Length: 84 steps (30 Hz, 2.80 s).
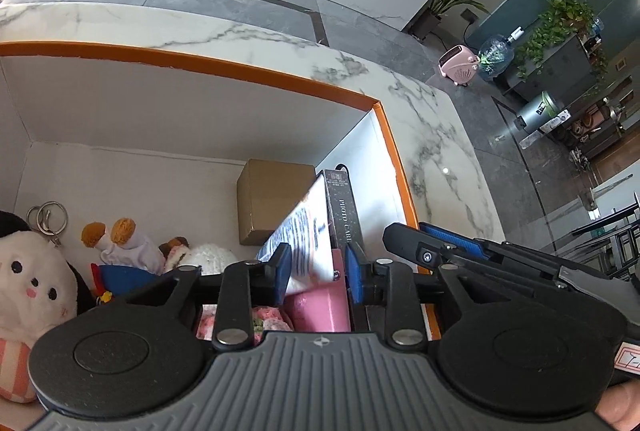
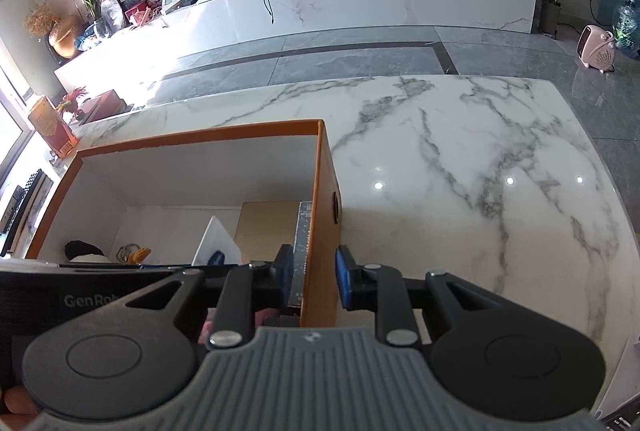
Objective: Organize objects
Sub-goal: 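Lower the Vaseline tube upright into the orange box and open left gripper, then move left gripper to the yellow tape measure while right moves to the crocheted fruit, then grasp and lift the yellow tape measure with left while right grasps the orange crocheted fruit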
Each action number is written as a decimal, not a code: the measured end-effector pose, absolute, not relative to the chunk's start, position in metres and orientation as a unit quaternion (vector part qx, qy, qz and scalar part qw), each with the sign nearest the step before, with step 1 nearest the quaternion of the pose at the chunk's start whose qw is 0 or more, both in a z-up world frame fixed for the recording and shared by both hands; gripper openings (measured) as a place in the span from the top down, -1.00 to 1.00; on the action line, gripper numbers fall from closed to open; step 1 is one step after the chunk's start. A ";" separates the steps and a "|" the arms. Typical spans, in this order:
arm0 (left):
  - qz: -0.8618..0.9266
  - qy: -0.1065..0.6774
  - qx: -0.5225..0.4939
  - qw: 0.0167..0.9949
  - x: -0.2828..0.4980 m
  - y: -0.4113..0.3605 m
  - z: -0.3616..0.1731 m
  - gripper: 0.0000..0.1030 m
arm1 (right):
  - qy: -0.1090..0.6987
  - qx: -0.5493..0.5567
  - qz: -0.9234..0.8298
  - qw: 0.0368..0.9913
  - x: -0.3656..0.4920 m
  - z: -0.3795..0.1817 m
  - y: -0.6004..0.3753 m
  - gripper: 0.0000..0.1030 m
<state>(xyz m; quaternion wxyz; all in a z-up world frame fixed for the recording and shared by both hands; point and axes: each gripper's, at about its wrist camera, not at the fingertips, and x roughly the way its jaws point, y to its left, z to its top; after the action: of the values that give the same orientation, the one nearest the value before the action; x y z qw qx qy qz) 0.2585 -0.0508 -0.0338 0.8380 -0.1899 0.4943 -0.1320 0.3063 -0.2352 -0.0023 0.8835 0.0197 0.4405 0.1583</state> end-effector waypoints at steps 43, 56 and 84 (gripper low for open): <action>-0.162 0.409 0.003 0.898 0.097 -0.069 -0.044 0.13 | 0.474 0.088 0.108 0.870 0.145 -0.055 -0.274 0.13; -0.165 0.445 0.013 0.880 0.104 -0.073 -0.065 0.11 | 0.504 0.070 0.152 0.847 0.151 -0.070 -0.259 0.06; -0.022 0.548 -0.159 0.821 0.147 -0.085 -0.094 -0.40 | 0.516 0.125 0.060 0.845 0.176 -0.075 -0.296 0.06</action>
<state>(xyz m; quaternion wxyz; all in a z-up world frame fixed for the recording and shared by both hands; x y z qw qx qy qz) 0.1473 -0.0846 -0.0938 0.8211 -0.1592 0.5477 -0.0216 0.1765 -0.2961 -0.0749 0.8451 0.1252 0.5162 0.0600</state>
